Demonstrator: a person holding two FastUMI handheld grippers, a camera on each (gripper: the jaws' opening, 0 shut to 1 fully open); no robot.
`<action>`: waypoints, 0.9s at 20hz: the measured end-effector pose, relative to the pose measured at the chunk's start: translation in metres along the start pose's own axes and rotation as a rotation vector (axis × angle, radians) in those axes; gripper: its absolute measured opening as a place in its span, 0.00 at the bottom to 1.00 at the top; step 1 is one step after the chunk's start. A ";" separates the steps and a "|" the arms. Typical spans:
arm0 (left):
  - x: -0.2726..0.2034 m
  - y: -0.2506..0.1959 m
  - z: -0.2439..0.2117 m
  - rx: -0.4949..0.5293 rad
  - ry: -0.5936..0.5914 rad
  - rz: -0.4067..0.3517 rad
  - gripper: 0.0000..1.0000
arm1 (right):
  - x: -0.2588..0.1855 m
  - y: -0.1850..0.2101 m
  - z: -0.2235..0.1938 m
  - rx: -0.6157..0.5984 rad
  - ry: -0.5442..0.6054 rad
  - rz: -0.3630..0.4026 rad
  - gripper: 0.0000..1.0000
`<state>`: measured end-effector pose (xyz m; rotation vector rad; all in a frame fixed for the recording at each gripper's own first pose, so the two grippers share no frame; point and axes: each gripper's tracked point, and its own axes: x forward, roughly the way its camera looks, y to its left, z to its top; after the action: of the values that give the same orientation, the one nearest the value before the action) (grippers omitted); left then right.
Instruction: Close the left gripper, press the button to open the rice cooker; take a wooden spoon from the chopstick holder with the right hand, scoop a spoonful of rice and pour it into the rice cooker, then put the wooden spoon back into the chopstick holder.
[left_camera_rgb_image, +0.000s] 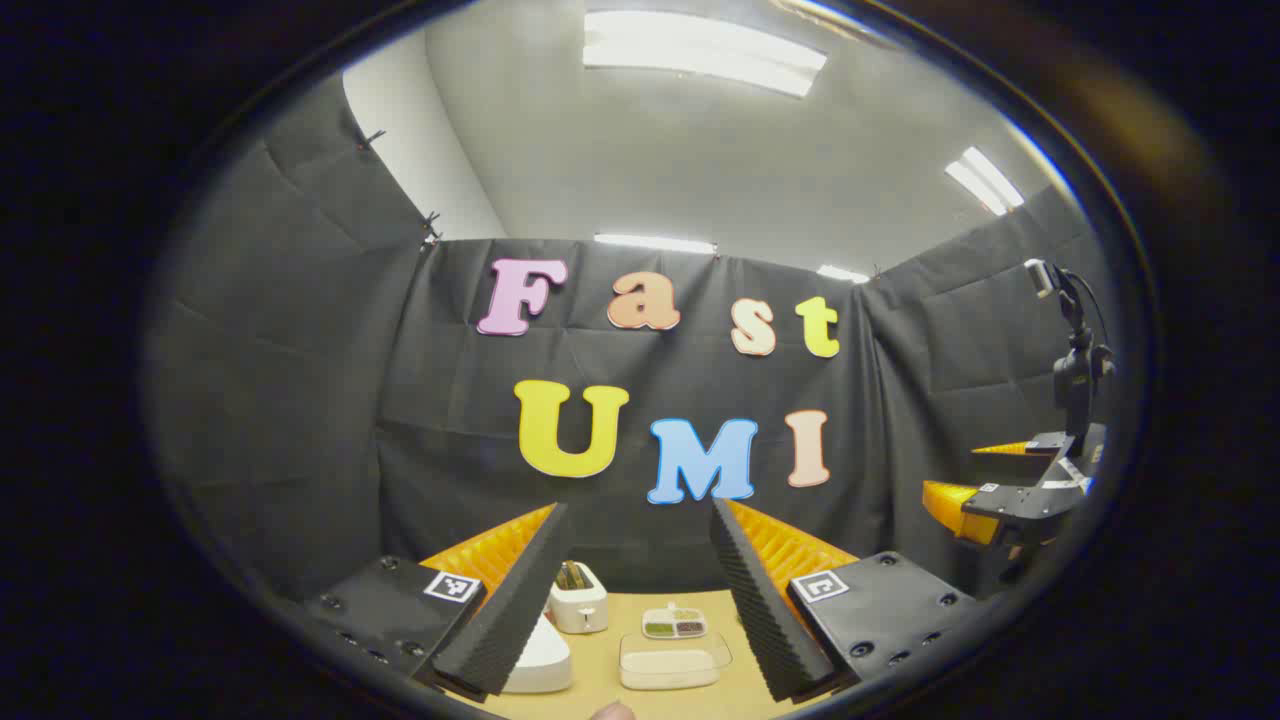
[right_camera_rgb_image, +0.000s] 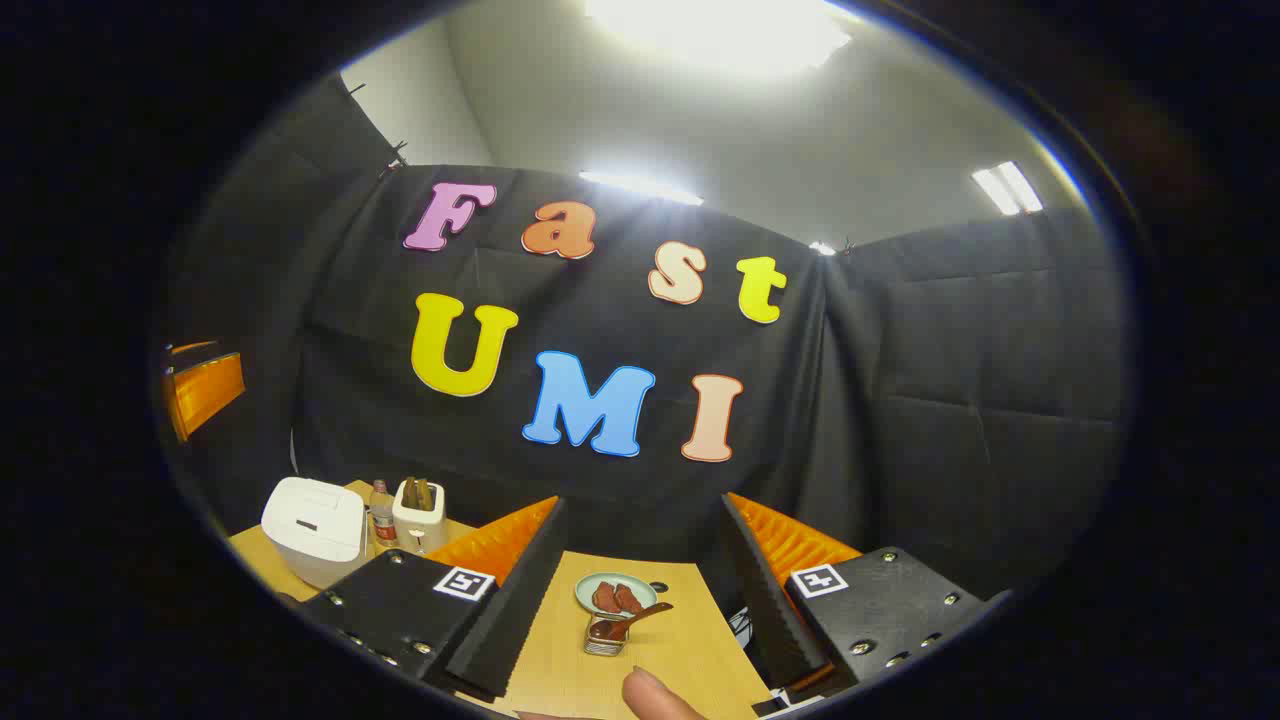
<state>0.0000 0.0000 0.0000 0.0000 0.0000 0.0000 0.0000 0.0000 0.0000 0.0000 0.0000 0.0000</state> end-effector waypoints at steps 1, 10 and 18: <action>0.001 0.001 0.000 0.006 0.002 -0.003 0.94 | -0.002 -0.001 -0.003 0.000 0.005 -0.002 0.92; 0.004 0.004 -0.003 0.043 0.000 -0.014 0.94 | -0.004 0.005 0.000 0.003 0.020 0.005 0.92; 0.030 0.012 -0.026 0.042 0.037 -0.028 0.94 | 0.004 0.008 0.006 0.029 0.038 -0.016 0.92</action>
<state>0.0297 0.0123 -0.0258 0.0423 0.0374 -0.0276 0.0035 0.0085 0.0059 0.0288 0.0384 -0.0164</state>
